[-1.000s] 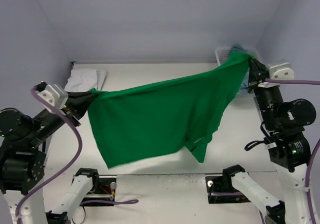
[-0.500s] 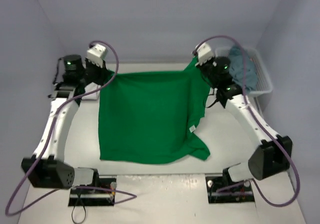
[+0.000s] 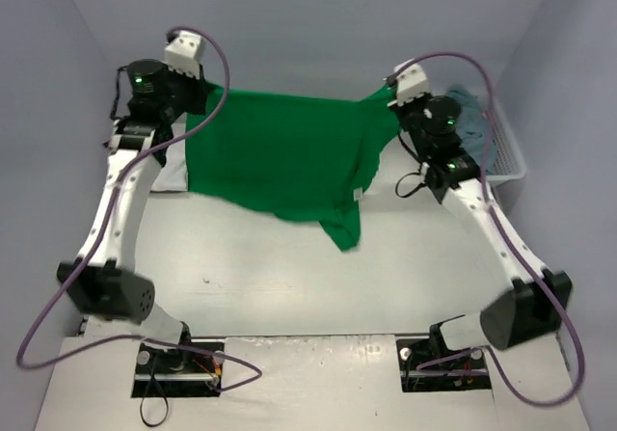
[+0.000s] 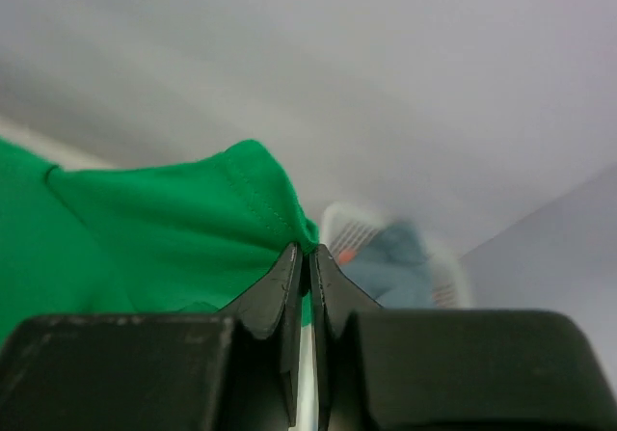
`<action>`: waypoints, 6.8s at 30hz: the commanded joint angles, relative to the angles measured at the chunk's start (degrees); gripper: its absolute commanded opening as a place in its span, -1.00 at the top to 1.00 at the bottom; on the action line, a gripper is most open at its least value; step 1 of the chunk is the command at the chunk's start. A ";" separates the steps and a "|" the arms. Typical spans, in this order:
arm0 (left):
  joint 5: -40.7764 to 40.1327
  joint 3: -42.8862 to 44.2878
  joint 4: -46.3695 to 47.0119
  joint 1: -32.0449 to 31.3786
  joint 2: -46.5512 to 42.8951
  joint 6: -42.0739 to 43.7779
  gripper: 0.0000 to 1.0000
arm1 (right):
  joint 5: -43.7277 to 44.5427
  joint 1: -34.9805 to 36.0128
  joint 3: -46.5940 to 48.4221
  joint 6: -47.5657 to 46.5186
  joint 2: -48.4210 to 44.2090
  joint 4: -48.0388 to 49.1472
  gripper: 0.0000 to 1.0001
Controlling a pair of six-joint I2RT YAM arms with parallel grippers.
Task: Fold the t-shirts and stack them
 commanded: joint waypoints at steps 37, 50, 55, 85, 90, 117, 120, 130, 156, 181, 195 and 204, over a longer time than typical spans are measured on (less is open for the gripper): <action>5.10 44.25 -30.27 0.73 11.85 19.10 1.00 | -4.83 -2.21 28.51 -2.23 2.11 -13.09 1.00; -4.40 61.10 -17.20 -12.70 20.71 17.87 1.00 | -5.09 -2.21 42.71 2.08 10.95 -8.53 1.00; -7.11 58.21 -18.78 -14.83 13.32 17.35 1.00 | -6.67 -2.30 29.71 2.96 -4.34 -3.08 1.00; 22.04 -2.89 -20.18 -4.02 -37.74 7.94 1.00 | -24.07 -2.03 7.10 1.82 -40.56 -35.41 1.00; 30.92 -3.84 -20.72 -1.82 -43.81 7.59 1.00 | -27.67 -3.17 3.06 0.32 -50.49 -32.52 1.00; 18.99 -9.72 -10.35 3.80 -53.50 5.82 1.00 | -24.08 -7.39 -19.09 4.90 -58.96 5.70 1.00; 15.92 -13.68 -9.29 4.15 -50.17 10.02 1.00 | -24.77 -7.39 -22.52 2.09 -53.69 11.05 1.00; 4.32 -20.46 6.07 4.16 -31.80 15.85 1.00 | -26.97 -8.79 -27.45 -5.48 -33.05 19.34 1.00; -10.71 -18.79 26.13 -2.87 11.27 21.65 1.00 | -6.08 -2.03 -1.79 -5.83 24.01 11.43 1.00; -31.03 23.64 27.37 -6.39 49.77 32.46 1.00 | 7.48 -1.33 28.97 -9.52 54.69 17.67 1.00; -34.37 45.27 24.64 -8.67 66.48 36.76 -0.50 | 20.56 -0.89 41.10 -16.90 64.97 18.20 1.00; -37.44 40.99 27.01 -9.64 61.57 37.47 -0.62 | 27.61 -0.71 41.90 -19.55 64.90 18.73 0.18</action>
